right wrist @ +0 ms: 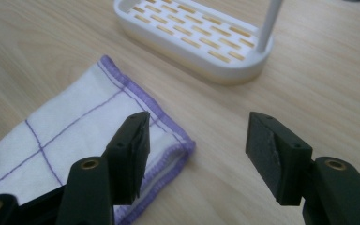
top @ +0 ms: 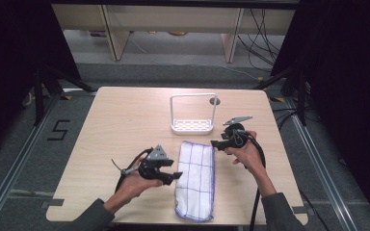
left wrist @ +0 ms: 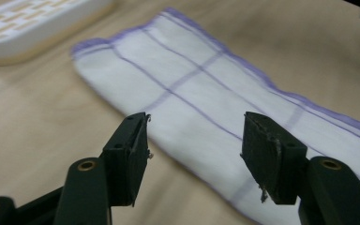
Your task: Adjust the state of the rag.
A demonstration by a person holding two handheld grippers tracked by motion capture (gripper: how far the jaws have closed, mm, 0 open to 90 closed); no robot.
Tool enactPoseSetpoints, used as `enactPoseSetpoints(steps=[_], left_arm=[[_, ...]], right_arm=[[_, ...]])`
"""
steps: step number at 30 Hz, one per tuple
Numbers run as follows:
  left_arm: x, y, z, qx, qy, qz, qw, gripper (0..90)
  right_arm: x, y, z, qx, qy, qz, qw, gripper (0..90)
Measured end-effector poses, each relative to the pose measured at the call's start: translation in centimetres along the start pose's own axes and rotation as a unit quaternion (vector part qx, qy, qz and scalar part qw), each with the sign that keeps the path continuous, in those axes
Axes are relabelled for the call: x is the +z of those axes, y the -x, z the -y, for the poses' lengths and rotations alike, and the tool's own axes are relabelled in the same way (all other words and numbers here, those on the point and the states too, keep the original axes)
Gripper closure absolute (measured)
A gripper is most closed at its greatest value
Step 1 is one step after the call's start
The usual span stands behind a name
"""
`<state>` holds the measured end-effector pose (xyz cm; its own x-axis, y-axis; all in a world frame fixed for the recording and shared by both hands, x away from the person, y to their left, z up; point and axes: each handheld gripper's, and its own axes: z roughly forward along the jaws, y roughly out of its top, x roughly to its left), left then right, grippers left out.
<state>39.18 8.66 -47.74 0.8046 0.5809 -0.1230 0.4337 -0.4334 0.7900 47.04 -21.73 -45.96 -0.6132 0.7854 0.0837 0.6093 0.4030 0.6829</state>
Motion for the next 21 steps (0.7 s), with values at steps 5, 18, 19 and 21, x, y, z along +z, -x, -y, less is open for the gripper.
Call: enactPoseSetpoints(steps=[5,18,19,21], left_arm=[[2.1,-2.9,-1.3,0.0,-0.022,-0.016,0.9996,39.2],[6.4,-6.2,-3.3,-0.039,-0.035,-0.02,0.9985,41.5],[6.6,-6.3,-3.4,-0.042,-0.034,-0.019,0.9984,41.9],[7.0,-6.5,-3.4,-0.045,-0.036,-0.016,0.9982,42.6]], right_arm=[[0.5,0.2,0.7,0.007,-0.006,0.013,0.9999,41.4],[1.7,-1.0,0.2,0.002,-0.024,0.002,0.9997,41.8],[1.6,-1.0,0.1,-0.001,-0.033,0.003,0.9995,41.7],[1.8,-1.1,0.2,0.0,-0.035,0.007,0.9994,41.5]])
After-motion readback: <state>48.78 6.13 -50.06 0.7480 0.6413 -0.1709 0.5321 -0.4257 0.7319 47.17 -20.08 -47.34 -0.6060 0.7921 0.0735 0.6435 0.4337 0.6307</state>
